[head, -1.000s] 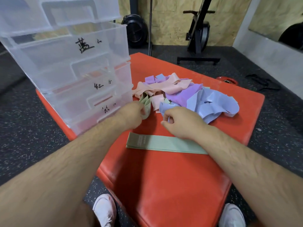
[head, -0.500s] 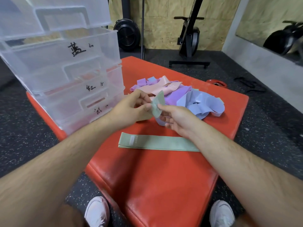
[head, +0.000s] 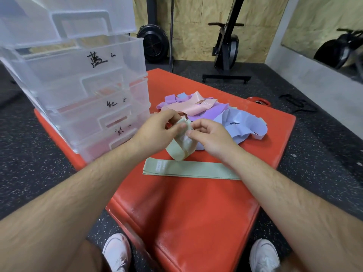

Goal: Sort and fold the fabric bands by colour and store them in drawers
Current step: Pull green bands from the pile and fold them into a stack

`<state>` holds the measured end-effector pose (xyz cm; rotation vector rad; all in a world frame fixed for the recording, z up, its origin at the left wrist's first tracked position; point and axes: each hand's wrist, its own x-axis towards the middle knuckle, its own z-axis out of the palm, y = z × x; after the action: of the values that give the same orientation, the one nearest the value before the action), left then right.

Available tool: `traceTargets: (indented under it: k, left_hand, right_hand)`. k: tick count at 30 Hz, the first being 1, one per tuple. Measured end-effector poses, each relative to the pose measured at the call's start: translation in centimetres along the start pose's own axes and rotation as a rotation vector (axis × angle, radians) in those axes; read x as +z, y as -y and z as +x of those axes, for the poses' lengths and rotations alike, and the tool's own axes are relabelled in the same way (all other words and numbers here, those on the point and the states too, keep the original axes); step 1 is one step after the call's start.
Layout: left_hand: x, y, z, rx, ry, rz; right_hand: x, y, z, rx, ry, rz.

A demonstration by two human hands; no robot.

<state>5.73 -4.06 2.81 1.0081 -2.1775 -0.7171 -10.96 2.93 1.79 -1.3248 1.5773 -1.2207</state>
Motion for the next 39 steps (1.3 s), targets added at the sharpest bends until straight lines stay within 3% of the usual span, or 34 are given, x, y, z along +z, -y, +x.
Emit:
traceTargets:
  k: [3,12,19,28,39]
  left_hand:
    - [0.3,0.2,0.1,-0.016,0.005,0.023]
    - [-0.6,0.6,-0.7,-0.067,0.178,-0.201]
    - [-1.0,0.2,-1.1,-0.039,0.123,-0.200]
    - [-2.9,1.3,-0.4,-0.120,-0.012,-0.328]
    - [-3.8,7.2,-1.6,-0.369,-0.068,-0.375]
  right_hand:
    - [0.0,-0.3,0.2,-0.019,0.029,-0.012]
    - [-0.1,-0.7,0.3,-0.075,0.194,-0.118]
    - [-1.0,-0.9,0.5,0.002,0.327,-0.166]
    - [-5.1,0.2,0.9,0.001,0.302,-0.389]
    - [-11.9,-1.2,-1.3,0.208,0.371,-0.624]
